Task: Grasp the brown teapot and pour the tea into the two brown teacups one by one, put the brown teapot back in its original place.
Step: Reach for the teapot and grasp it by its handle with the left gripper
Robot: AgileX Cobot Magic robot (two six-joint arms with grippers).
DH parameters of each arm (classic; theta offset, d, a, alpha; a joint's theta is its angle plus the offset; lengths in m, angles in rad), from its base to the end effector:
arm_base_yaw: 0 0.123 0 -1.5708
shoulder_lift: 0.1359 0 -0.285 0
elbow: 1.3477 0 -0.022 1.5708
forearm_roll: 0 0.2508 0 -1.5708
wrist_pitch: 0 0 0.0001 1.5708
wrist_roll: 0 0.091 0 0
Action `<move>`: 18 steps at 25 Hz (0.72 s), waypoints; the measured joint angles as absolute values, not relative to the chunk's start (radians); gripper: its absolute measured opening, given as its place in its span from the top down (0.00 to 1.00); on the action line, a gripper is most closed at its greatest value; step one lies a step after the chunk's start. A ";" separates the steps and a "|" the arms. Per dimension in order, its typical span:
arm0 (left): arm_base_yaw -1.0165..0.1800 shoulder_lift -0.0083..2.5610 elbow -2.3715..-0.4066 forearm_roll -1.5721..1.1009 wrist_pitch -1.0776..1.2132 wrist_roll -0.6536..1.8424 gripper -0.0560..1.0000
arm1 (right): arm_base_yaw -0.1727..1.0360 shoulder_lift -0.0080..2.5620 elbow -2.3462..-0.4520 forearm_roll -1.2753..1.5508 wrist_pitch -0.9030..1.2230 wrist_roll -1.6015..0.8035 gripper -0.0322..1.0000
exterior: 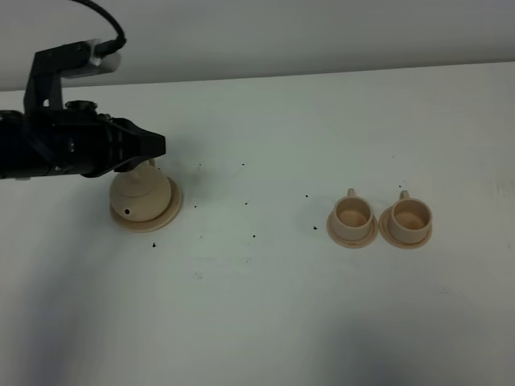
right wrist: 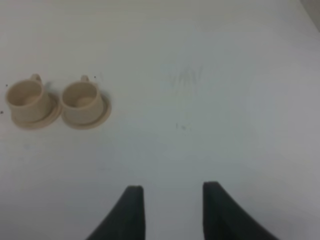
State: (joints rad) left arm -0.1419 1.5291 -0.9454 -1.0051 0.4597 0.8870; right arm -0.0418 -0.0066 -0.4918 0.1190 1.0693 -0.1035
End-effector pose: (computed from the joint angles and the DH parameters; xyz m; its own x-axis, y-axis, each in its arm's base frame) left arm 0.3111 -0.0790 0.2487 -0.7045 0.0375 -0.7087 0.3543 0.8839 -0.3054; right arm -0.0052 0.0097 0.2748 -0.4592 -0.0267 -0.8879 -0.0719 0.9974 0.0072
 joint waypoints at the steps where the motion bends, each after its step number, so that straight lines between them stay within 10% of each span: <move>1: -0.163 1.547 -0.977 -0.945 0.466 0.823 0.68 | -0.042 -0.007 -0.492 0.119 1.069 -0.104 0.67; 11: -0.354 1.774 -1.362 0.000 0.705 -0.076 0.68 | -0.042 -0.007 -0.492 0.119 1.069 -0.104 0.67; 18: -0.401 1.917 -1.556 0.144 0.857 -0.226 0.68 | -0.042 -0.007 -0.492 0.119 1.069 -0.104 0.67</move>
